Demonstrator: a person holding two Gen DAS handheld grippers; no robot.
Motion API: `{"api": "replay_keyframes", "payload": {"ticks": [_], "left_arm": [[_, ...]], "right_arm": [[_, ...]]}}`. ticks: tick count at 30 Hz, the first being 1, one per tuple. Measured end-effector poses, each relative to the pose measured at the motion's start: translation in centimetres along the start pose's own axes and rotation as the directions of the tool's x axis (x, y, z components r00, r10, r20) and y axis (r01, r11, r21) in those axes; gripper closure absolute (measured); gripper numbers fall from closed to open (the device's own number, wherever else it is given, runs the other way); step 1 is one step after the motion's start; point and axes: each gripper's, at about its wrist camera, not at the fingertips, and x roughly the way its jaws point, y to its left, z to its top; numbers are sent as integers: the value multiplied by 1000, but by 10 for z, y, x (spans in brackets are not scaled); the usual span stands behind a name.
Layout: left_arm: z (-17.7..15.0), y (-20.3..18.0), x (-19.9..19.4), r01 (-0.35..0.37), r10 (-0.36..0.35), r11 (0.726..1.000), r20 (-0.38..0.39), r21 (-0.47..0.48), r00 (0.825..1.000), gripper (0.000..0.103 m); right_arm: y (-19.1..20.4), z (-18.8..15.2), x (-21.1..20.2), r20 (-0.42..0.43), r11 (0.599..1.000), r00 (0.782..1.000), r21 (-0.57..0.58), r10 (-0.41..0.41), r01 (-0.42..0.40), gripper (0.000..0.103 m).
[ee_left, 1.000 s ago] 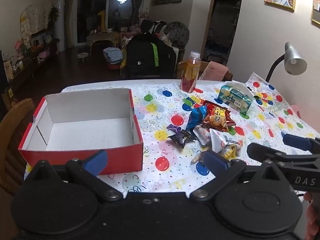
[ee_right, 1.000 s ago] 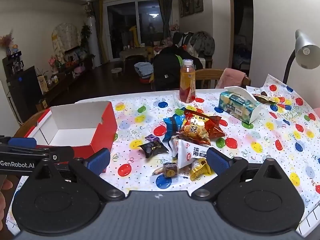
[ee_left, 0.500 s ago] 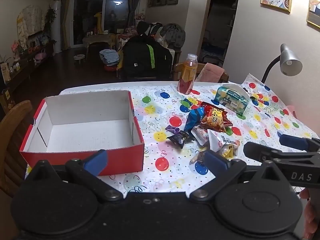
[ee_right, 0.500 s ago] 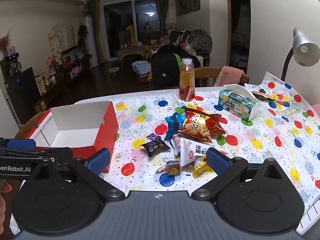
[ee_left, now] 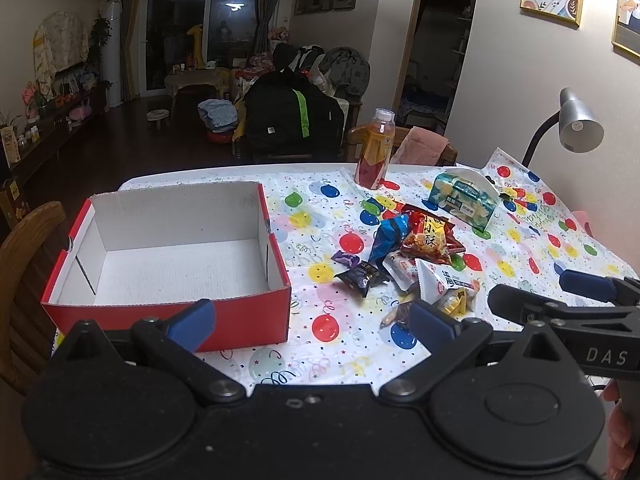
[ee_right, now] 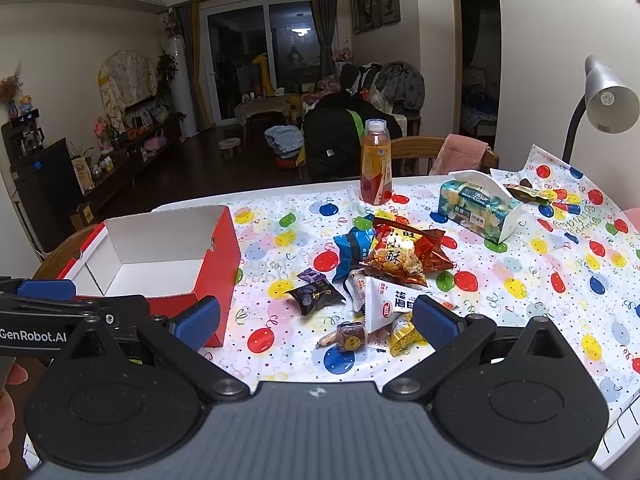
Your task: Organize snacks
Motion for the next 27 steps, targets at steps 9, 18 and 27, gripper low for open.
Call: {"api": "replay_keyframes", "payload": {"ticks": [9, 18, 27], "left_arm": [[0, 0, 0, 0, 0, 1000, 0, -2, 1000, 0], [0, 0, -1, 0, 0, 1000, 0, -3, 1000, 0], [5, 4, -4, 8, -8, 1000, 1, 7, 1000, 0]], "right_arm": [[3, 1, -2, 4, 1000, 1000, 15, 1, -1, 0], [6, 2, -4, 17, 1000, 1000, 8, -6, 6, 0], [6, 4, -6, 26, 999, 1000, 29, 17, -17, 0]]}}
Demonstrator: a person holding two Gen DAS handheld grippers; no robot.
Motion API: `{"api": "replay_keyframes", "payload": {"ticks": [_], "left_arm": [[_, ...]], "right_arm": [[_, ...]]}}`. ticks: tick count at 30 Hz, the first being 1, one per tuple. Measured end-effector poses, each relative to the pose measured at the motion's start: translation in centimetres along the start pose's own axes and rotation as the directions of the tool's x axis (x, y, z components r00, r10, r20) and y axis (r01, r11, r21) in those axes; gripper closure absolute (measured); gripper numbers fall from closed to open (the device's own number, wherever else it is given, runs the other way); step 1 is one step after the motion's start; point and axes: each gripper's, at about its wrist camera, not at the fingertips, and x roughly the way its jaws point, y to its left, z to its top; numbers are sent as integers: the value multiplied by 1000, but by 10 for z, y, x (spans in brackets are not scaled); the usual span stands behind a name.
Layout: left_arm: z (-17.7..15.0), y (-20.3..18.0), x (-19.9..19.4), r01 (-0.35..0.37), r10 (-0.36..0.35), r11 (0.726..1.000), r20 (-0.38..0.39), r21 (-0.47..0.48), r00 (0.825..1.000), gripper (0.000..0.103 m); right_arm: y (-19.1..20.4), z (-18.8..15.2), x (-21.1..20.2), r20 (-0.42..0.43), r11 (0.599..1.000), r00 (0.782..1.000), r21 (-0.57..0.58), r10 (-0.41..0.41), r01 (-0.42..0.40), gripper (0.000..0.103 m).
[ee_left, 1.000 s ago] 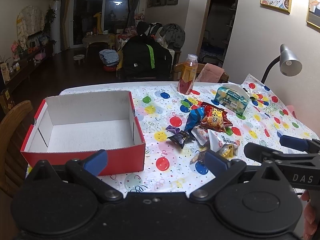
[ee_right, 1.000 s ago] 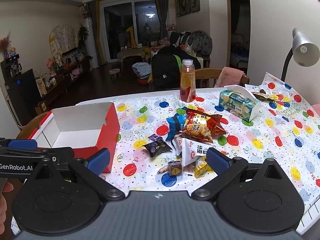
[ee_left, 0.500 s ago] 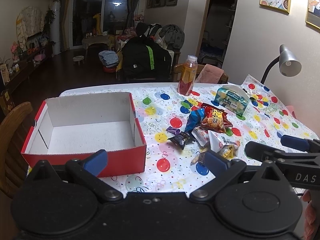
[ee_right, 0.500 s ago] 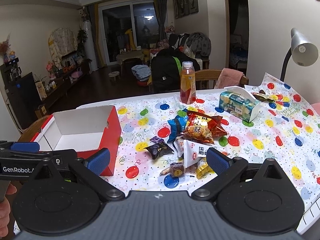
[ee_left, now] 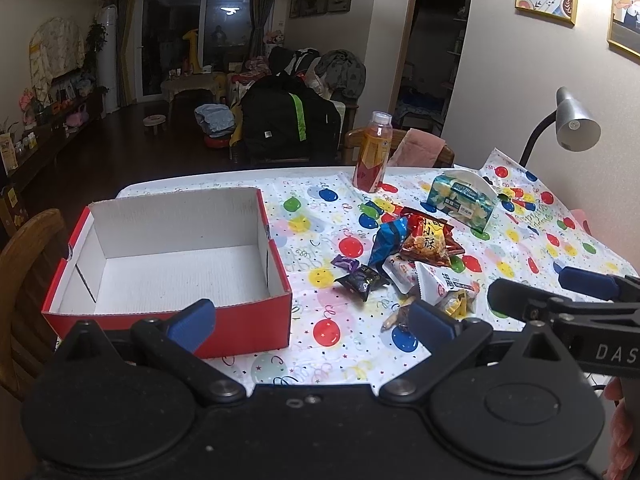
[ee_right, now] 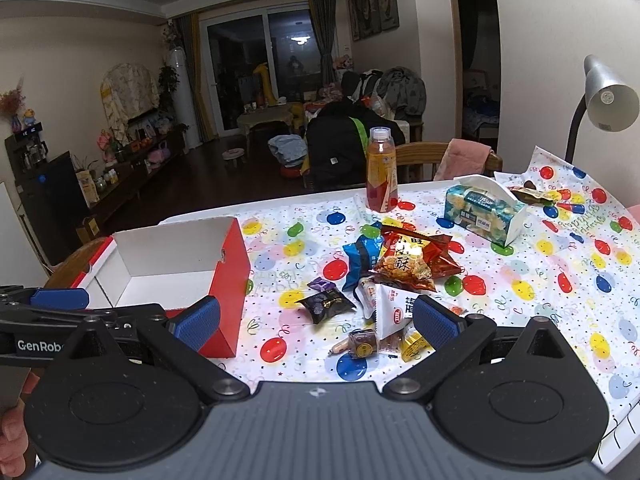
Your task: Organize snacks
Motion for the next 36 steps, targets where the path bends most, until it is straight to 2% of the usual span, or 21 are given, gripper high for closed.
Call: {"api": "replay_keyframes", "payload": {"ticks": [19, 30, 36], "left_arm": [[3, -10, 6, 8, -8, 1000, 6, 14, 1000, 0], [8, -31, 32, 6, -6, 1000, -11, 13, 1000, 0], [12, -48, 54, 16, -16, 1000, -37, 2, 999, 0]], "right_arm": [[-17, 4, 4, -30, 999, 1000, 36, 5, -4, 0], [-43, 6, 20, -25, 1000, 1000, 21, 1, 0, 0], [-72, 8, 40, -65, 999, 998, 37, -3, 6, 0]]}}
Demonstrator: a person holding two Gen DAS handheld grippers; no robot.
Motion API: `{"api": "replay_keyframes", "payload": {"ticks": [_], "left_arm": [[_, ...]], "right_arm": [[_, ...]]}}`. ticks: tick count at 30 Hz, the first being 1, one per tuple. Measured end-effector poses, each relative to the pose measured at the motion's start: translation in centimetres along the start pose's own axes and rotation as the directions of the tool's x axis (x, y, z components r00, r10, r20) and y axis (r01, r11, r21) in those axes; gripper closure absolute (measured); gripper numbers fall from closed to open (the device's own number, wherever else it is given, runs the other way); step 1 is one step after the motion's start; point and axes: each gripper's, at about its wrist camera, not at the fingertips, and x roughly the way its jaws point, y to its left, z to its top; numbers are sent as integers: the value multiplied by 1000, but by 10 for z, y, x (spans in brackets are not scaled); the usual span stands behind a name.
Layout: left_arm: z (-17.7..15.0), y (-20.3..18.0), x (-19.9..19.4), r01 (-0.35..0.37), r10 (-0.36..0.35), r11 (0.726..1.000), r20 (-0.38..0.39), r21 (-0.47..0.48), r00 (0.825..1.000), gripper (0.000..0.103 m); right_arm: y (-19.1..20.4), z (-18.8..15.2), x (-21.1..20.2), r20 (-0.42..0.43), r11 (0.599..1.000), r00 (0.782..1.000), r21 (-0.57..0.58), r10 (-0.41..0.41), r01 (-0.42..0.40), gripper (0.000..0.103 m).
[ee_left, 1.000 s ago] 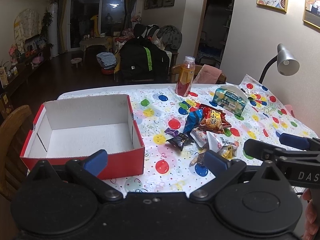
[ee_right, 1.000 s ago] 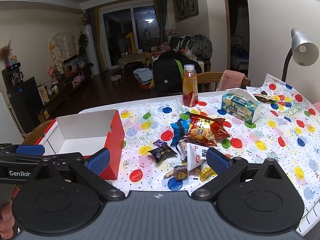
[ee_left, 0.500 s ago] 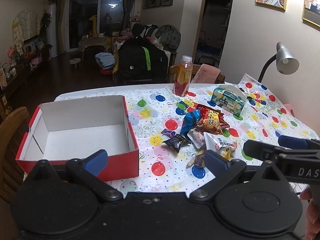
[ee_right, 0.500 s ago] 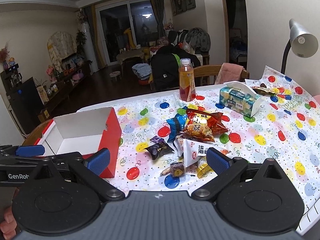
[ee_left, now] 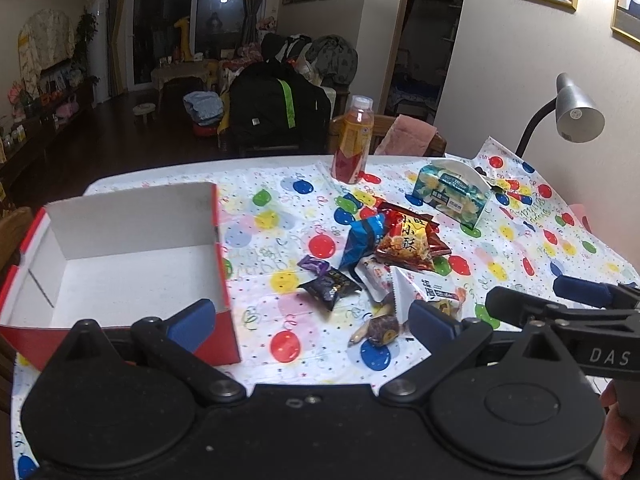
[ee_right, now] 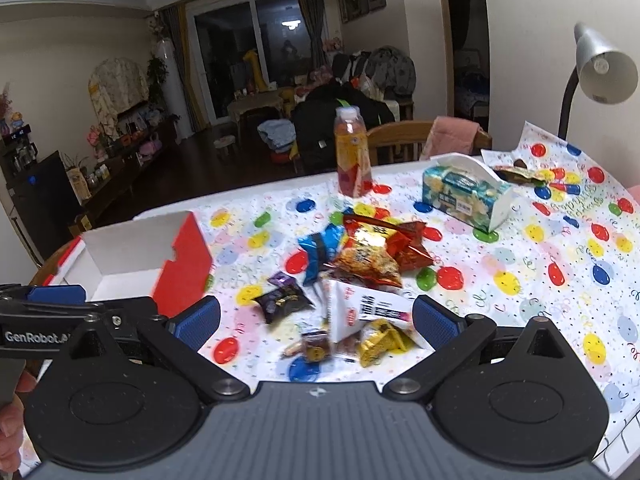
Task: Organize snacks
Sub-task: 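Grasp the brown wrapped candy with the left tool while the right tool grasps the white spicy-strip packet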
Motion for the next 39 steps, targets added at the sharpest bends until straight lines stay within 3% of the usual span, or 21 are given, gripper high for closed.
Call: {"api": "replay_keyframes", "payload": {"ticks": [7, 13, 19, 21, 24, 28, 32, 39], "left_arm": [[5, -26, 34, 2, -2, 1000, -26, 8, 1000, 0], [-5, -41, 73, -5, 7, 1000, -106, 20, 994, 0], [-16, -47, 107, -5, 0, 1000, -180, -25, 984, 5], [-18, -50, 116, -10, 4, 1000, -194, -27, 981, 8], [-21, -53, 129, -24, 17, 999, -210, -28, 978, 13], [-24, -56, 143, -7, -6, 998, -234, -58, 972, 17], [-27, -63, 156, 1, -16, 998, -253, -57, 967, 23], [-32, -74, 176, 33, -46, 998, -278, -53, 959, 36]], "right_arm": [[-40, 4, 28, -44, 999, 999, -42, -8, 6, 0], [-74, 3, 62, -112, 993, 994, -119, -8, -6, 1], [-91, 4, 97, -171, 968, 984, -238, 39, -79, 2], [-94, 8, 110, -199, 959, 978, -263, 56, -109, 9], [-97, 15, 132, -243, 946, 966, -284, 86, -156, 11], [-91, 20, 159, -326, 896, 932, -351, 155, -272, 13], [-82, 24, 182, -402, 837, 896, -411, 189, -361, 25], [-74, 26, 212, -521, 767, 823, -426, 226, -480, 28]]}}
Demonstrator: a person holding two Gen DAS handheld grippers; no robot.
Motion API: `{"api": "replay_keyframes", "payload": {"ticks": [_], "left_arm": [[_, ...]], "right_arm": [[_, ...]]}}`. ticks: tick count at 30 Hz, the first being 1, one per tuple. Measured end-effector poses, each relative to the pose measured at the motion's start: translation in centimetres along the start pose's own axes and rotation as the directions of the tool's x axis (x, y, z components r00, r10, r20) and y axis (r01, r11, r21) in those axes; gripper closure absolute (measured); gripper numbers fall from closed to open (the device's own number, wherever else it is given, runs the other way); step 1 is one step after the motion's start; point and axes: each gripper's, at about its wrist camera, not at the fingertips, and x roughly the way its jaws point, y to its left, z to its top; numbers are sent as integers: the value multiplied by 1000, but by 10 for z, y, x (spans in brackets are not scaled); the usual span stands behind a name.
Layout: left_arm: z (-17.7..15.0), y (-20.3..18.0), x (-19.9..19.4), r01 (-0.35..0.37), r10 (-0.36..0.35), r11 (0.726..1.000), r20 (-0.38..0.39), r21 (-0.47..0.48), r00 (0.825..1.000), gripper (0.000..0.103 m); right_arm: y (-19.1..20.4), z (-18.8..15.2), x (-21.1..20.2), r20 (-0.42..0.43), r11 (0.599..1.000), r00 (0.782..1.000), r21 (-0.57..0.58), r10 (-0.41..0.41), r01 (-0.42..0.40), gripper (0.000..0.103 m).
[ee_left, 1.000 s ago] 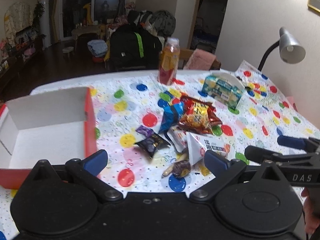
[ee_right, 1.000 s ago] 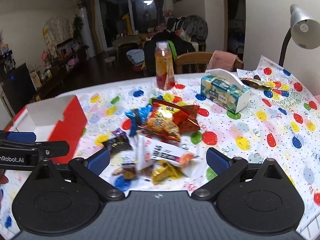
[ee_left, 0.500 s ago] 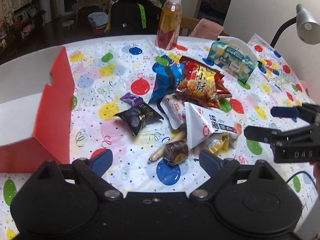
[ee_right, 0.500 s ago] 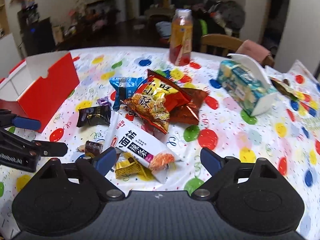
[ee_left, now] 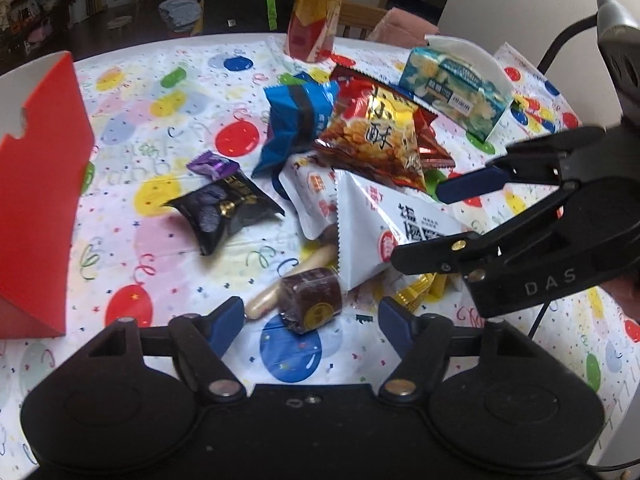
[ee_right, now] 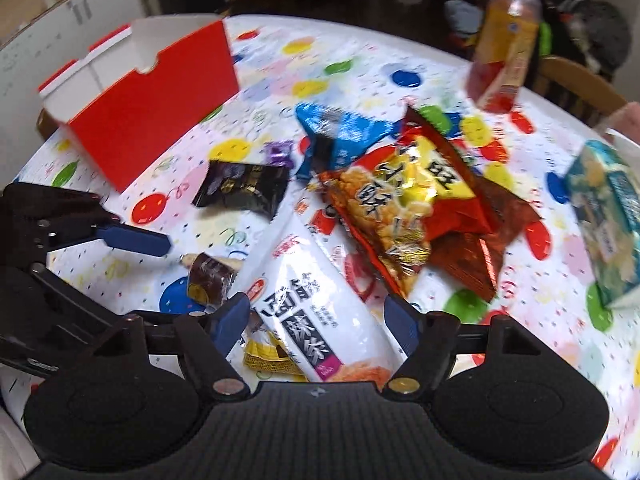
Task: Organize snacks
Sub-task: 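Grasp the brown wrapped candy with the left tool while the right tool grasps the white spicy-strip packet, then carry the candy with the left tool while the right tool carries the packet into the red box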
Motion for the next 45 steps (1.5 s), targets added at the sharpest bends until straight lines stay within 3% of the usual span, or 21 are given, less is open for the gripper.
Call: {"api": "replay_keyframes", "payload": {"ticks": [5, 13, 24, 34, 45], "left_arm": [[0, -4, 10, -12, 12, 1000, 2, 16, 1000, 46], [1, -8, 18, -35, 35, 999, -4, 32, 999, 71], [0, -3, 7, -31, 31, 1000, -11, -4, 999, 72], [4, 13, -33, 9, -8, 999, 31, -54, 999, 72], [12, 51, -84, 12, -8, 999, 74, -45, 997, 72]], "right_arm": [[-1, 3, 7, -19, 999, 999, -26, 34, -34, 34], [-5, -2, 3, 6, 999, 999, 4, 51, -51, 43], [-11, -6, -18, 60, 996, 997, 67, 53, -57, 48], [-12, -4, -54, 110, 980, 994, 195, 14, -36, 49], [34, 21, -83, 166, 964, 985, 267, -56, 10, 49]]}}
